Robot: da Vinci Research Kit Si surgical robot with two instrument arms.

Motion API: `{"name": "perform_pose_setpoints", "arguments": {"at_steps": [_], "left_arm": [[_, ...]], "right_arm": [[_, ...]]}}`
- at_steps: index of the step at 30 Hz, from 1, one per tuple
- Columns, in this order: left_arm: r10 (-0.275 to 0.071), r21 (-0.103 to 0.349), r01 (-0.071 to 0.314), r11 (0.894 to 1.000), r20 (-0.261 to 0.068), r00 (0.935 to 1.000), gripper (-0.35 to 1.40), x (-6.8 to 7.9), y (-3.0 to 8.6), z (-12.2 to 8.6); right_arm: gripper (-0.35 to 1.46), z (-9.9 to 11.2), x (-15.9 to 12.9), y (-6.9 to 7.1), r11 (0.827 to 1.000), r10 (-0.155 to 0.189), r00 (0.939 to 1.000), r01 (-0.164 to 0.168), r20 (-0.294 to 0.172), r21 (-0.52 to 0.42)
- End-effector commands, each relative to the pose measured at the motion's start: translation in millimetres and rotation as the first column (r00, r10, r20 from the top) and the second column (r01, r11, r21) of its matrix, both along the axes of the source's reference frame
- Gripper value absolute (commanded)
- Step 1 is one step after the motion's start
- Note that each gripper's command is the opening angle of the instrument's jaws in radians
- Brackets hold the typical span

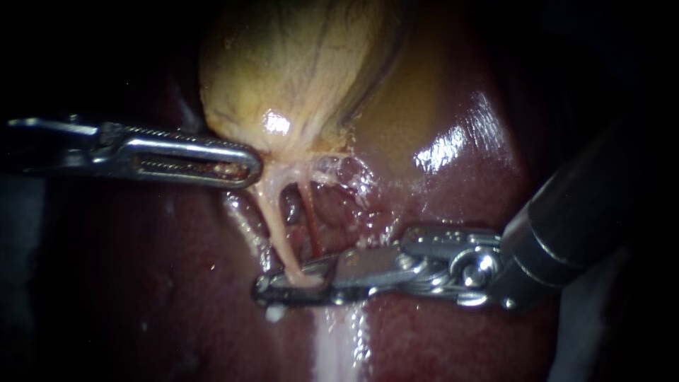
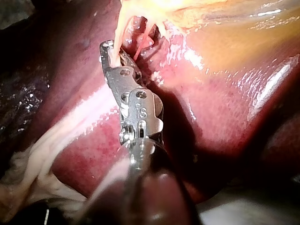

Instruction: Going back second clip left tube

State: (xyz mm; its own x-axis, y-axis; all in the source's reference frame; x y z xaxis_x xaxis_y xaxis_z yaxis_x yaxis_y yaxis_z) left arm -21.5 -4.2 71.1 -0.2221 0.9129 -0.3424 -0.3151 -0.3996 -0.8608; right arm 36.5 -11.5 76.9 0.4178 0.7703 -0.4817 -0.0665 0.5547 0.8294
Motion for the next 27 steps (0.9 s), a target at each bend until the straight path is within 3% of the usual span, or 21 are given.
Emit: {"name": "perform_pose_setpoints", "arguments": {"at_steps": [1,9,12,15,20,23,27], "left_arm": [[0.0,0.0,0.0,1.0,0.0,1.0,-0.35,0.0,0.0,0.0],[0.001,0.0,-0.001,1.0,0.001,1.0,-0.35,0.1,0.0,0.1],[0.001,0.0,-0.001,1.0,0.001,1.0,-0.35,0.1,0.0,0.1],[0.001,0.0,-0.001,1.0,0.001,1.0,-0.35,0.1,0.0,0.1],[0.001,0.0,-0.001,1.0,0.001,1.0,-0.35,0.2,0.0,0.1],[0.001,0.0,-0.001,1.0,0.001,1.0,-0.35,0.2,0.0,0.1],[0.001,0.0,-0.001,1.0,0.001,1.0,-0.35,0.2,0.0,0.1]], "right_arm": [[-0.35,0.0,0.0,0.0,1.0,0.0,1.0,0.0,0.0,0.0],[-0.35,-0.2,0.1,0.0,1.0,-0.003,1.0,0.003,0.001,0.002],[0.2,-0.6,0.3,0.4,0.999,-0.006,0.9995,0.005,-0.032,-0.035],[0.41,-0.9,0.7,0.9,0.998,-0.005,0.9982,0.001,-0.06,-0.056],[0.46,-1.1,0.6,1.3,0.995,-0.016,0.9972,0.008,-0.073,-0.104],[0.48,-1.2,0.4,1.6,0.991,0.002,0.998,-0.01,-0.063,-0.13],[0.49,-1.2,0.1,1.7,0.991,0.0,0.9979,-0.009,-0.065,-0.134]]}}
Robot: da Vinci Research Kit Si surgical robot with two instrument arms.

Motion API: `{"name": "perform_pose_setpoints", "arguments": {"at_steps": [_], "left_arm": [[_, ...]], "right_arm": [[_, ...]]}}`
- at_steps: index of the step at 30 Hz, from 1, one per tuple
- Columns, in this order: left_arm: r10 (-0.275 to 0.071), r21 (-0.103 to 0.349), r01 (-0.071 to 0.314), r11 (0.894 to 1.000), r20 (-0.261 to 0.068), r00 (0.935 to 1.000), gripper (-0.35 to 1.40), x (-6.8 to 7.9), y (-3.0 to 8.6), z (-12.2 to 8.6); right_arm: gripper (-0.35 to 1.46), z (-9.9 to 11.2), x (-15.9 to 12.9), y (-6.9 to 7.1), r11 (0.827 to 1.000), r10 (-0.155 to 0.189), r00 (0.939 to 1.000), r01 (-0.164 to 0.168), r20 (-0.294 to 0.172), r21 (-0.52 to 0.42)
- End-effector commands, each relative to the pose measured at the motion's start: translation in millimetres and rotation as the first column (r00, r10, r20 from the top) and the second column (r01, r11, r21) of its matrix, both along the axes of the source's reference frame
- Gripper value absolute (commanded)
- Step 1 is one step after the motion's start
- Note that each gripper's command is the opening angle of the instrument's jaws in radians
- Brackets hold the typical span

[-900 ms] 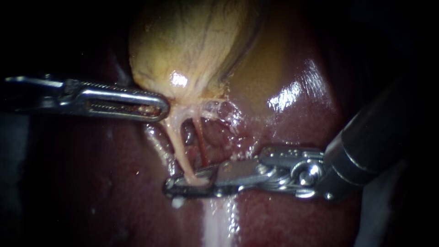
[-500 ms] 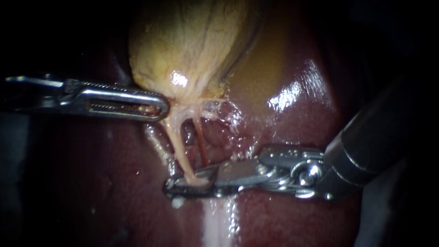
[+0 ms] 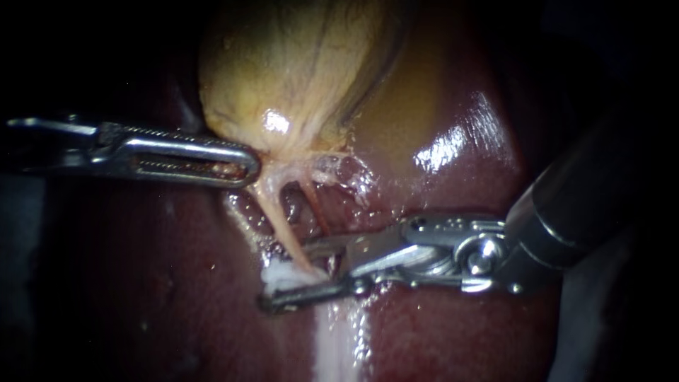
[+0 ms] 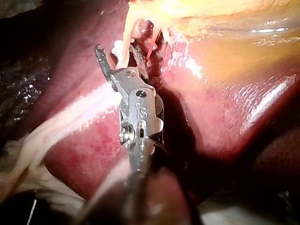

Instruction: Going back second clip left tube

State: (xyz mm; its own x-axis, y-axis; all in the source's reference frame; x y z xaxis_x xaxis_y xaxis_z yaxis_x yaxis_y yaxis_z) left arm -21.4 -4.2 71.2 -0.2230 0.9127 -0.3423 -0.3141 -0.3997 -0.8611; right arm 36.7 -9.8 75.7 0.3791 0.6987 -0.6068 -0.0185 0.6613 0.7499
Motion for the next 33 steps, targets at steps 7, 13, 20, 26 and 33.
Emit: {"name": "perform_pose_setpoints", "arguments": {"at_steps": [7,13,20,26,33], "left_arm": [[0.001,0.0,-0.001,1.0,0.0,1.0,-0.35,0.1,0.0,0.0],[0.001,0.0,-0.001,1.0,0.001,1.0,-0.35,0.1,0.0,0.1],[0.001,0.0,-0.001,1.0,0.001,1.0,-0.35,0.2,0.1,0.1],[0.001,0.0,-0.001,1.0,0.001,1.0,-0.35,0.2,0.1,0.2],[0.001,0.0,-0.001,1.0,0.001,1.0,-0.35,0.1,0.1,0.2]], "right_arm": [[0.49,-0.4,-1.3,0.2,1.0,-0.005,1.0,0.005,-0.004,0.003],[0.49,-1.6,-3.6,0.9,1.0,-0.019,0.9997,0.018,-0.016,-0.005],[0.49,-4.0,-7.2,2.9,0.998,-0.044,0.9982,0.042,-0.041,-0.046],[0.49,-5.8,-10.3,4.8,0.994,-0.045,0.9978,0.04,-0.049,-0.107],[0.49,-8.0,-14.0,7.7,0.987,-0.032,0.9985,0.025,-0.044,-0.157]]}}
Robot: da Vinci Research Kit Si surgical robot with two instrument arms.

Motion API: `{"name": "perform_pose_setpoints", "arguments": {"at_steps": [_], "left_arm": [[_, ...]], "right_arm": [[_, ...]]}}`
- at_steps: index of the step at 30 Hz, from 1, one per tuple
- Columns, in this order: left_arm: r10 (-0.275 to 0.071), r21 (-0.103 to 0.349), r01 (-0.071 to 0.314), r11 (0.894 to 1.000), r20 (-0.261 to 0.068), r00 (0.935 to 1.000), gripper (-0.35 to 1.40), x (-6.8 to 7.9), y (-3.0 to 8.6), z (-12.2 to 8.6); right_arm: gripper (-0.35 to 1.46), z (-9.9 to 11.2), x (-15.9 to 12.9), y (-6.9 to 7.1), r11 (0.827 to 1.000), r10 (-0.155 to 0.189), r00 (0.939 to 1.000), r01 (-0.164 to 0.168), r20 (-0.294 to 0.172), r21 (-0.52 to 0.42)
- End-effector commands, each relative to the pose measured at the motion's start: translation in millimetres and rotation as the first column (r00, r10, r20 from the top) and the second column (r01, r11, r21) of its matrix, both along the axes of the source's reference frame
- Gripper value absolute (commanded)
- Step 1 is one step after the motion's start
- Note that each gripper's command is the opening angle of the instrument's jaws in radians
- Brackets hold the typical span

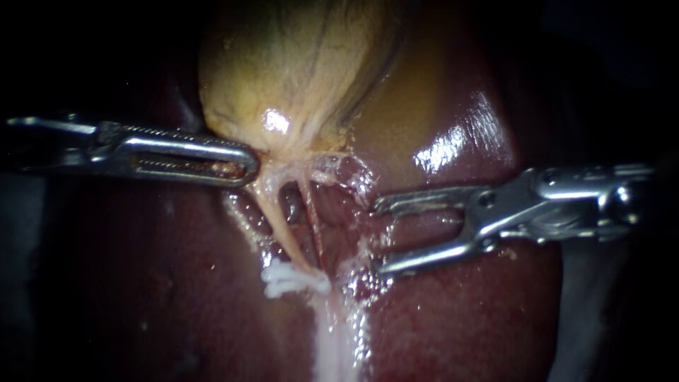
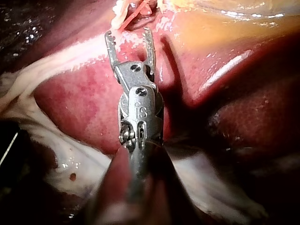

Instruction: Going back second clip left tube

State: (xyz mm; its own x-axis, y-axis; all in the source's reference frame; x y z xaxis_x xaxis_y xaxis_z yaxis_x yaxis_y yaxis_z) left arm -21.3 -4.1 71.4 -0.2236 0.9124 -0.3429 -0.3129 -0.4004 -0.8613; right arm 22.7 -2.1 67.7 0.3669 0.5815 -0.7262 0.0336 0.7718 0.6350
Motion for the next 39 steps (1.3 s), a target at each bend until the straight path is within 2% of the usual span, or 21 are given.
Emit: {"name": "perform_pose_setpoints", "arguments": {"at_steps": [1,4,11,19,26,39], "left_arm": [[0.0,0.0,0.0,1.0,0.0,1.0,-0.35,0.0,0.0,0.0],[-0.001,0.0,0.001,1.0,-0.001,1.0,-0.35,-0.1,0.1,0.1],[-0.006,-0.001,0.006,1.0,-0.004,1.0,-0.35,-0.6,0.8,1.1],[-0.015,-0.008,0.015,1.0,-0.011,0.9998,-0.35,-2.6,1.7,4.0],[-0.009,-0.012,0.009,1.0,-0.005,0.9999,-0.35,-4.7,1.4,6.1],[-0.005,-0.014,0.005,1.0,-0.007,1.0,-0.35,-4.8,1.2,6.6]], "right_arm": [[0.49,-0.2,-0.3,0.2,1.0,-0.002,1.0,0.002,-0.002,-0.001],[0.49,-0.5,-1.0,0.6,1.0,-0.001,1.0,0.001,-0.001,-0.005],[0.49,-0.7,-1.2,0.3,1.0,-0.002,1.0,0.002,-0.002,-0.006],[0.49,-0.9,-1.2,0.1,1.0,-0.003,1.0,0.003,-0.002,-0.006],[0.49,-1.0,-1.1,0.0,1.0,-0.003,1.0,0.003,-0.002,-0.006],[0.5,-1.1,-1.0,0.0,1.0,-0.002,1.0,0.002,-0.002,-0.006]]}}
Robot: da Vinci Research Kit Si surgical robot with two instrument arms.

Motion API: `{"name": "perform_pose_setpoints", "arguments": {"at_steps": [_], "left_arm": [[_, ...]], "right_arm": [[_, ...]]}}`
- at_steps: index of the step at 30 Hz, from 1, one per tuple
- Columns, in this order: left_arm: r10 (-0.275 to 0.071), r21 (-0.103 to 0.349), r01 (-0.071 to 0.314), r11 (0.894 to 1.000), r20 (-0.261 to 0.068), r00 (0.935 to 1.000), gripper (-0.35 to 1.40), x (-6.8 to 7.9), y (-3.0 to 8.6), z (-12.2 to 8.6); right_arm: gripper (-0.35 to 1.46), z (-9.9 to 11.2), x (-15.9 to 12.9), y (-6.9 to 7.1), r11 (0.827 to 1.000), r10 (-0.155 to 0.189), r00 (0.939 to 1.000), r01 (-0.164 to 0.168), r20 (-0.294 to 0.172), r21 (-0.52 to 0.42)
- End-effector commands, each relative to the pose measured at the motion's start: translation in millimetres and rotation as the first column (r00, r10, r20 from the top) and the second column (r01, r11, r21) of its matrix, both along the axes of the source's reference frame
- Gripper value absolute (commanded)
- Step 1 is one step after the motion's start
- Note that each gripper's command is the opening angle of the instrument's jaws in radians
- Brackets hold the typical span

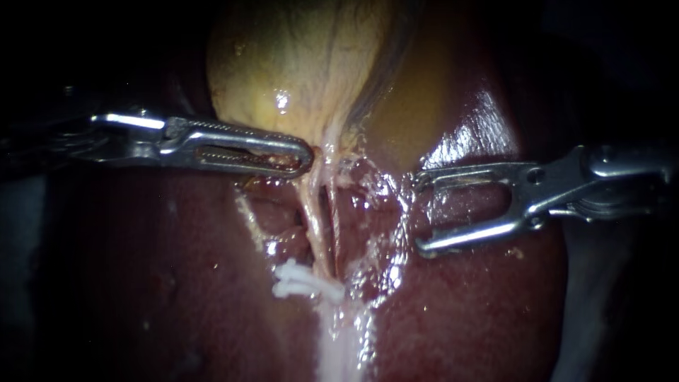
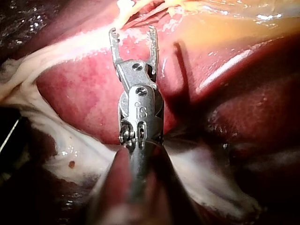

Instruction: Going back second clip left tube

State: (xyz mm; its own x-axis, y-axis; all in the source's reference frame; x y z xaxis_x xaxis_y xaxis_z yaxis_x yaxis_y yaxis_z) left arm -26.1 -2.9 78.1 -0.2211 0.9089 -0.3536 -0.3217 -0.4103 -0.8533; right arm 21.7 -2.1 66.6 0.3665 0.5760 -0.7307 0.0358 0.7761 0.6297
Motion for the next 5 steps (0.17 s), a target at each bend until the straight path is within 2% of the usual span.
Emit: {"name": "perform_pose_setpoints", "arguments": {"at_steps": [1,5], "left_arm": [[0.0,0.0,0.0,1.0,0.0,1.0,-0.35,0.0,0.0,0.0],[0.0,0.0,0.0,1.0,0.0,1.0,-0.35,0.0,0.0,0.0]], "right_arm": [[0.5,0.0,0.0,0.0,1.0,-0.001,1.0,0.001,0.0,0.0],[0.5,0.0,0.1,0.0,1.0,-0.001,1.0,0.001,0.0,0.0]]}}
